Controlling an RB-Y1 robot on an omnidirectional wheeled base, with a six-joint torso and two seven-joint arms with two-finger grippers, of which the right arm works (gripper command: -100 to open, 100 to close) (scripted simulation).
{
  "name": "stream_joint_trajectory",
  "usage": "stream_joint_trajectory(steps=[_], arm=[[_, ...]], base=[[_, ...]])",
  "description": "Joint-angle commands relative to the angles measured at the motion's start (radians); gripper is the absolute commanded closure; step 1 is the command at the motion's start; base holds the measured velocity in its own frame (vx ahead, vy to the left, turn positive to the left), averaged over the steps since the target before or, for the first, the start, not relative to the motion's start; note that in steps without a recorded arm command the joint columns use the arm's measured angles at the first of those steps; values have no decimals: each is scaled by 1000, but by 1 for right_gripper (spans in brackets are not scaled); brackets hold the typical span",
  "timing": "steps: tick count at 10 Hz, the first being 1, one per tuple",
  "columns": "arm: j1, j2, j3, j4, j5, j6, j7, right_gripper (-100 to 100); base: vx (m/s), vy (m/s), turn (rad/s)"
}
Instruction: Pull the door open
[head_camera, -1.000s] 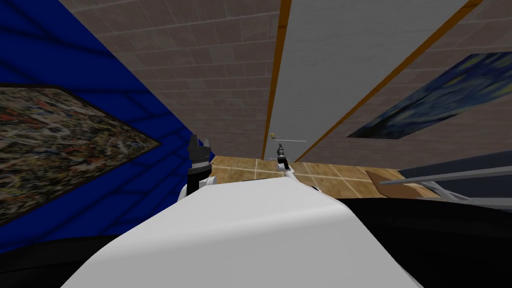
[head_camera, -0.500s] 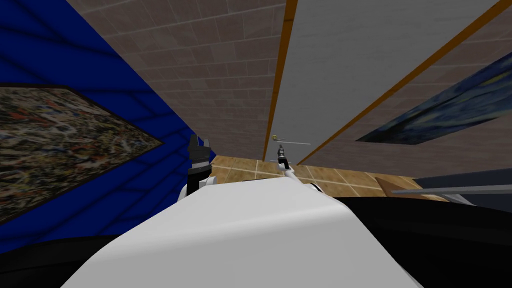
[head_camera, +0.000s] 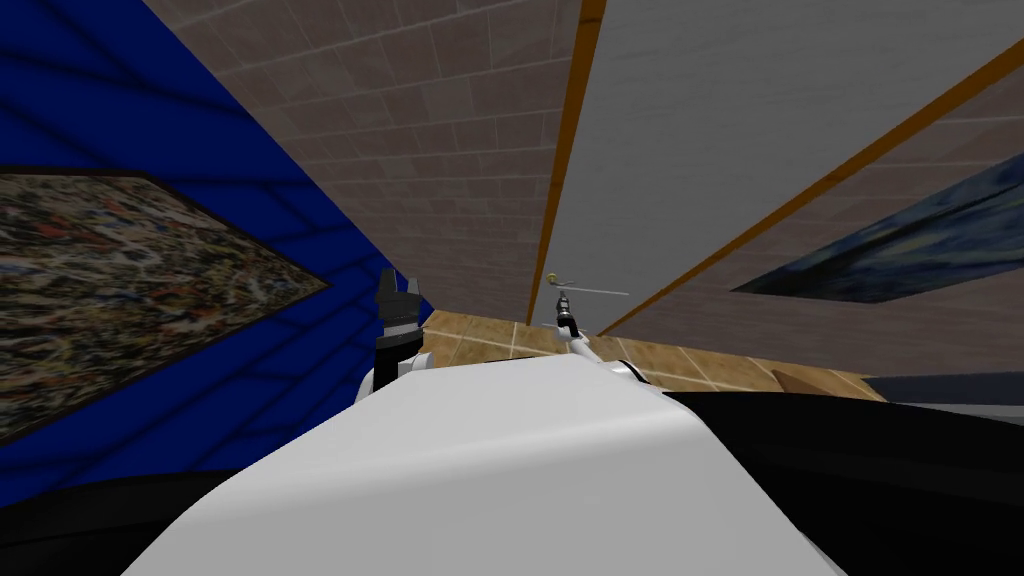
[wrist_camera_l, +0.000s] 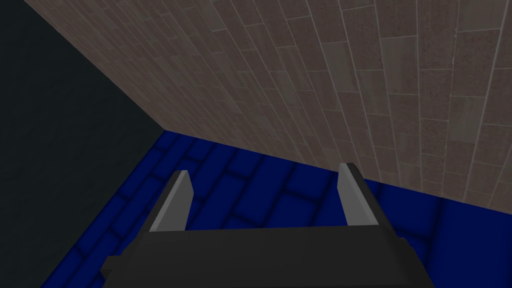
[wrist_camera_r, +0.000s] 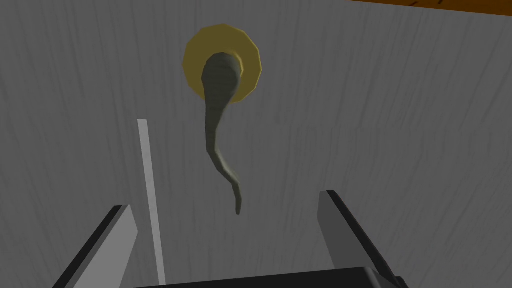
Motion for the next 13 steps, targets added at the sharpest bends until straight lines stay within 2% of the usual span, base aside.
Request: stream_joint_trajectory(steps=[1,2,3,7,10,11,12,13], arm=[[0,0,0,0,0,0,0,-100],[12,-24,-6,10,-6,-8,-22,-100],[16,-33,-8,13,-8,-11,-30,-100],[60,-117,-30,44,-26,-39,-110,-100],[80,-155,-40,57,-34,-52,-146,-100],[80,-155,-40,57,-34,-52,-146,-100],[88,-151,-42,38,-35,-42,-137,-100],[88,-151,-42,38,-35,-42,-137,100]], base=[[27,-18,13],[132,18,142],[174,32,139],[184,-6,166],[186,0,105],[113,-22,28],[34,-11,5],[0,0,0]])
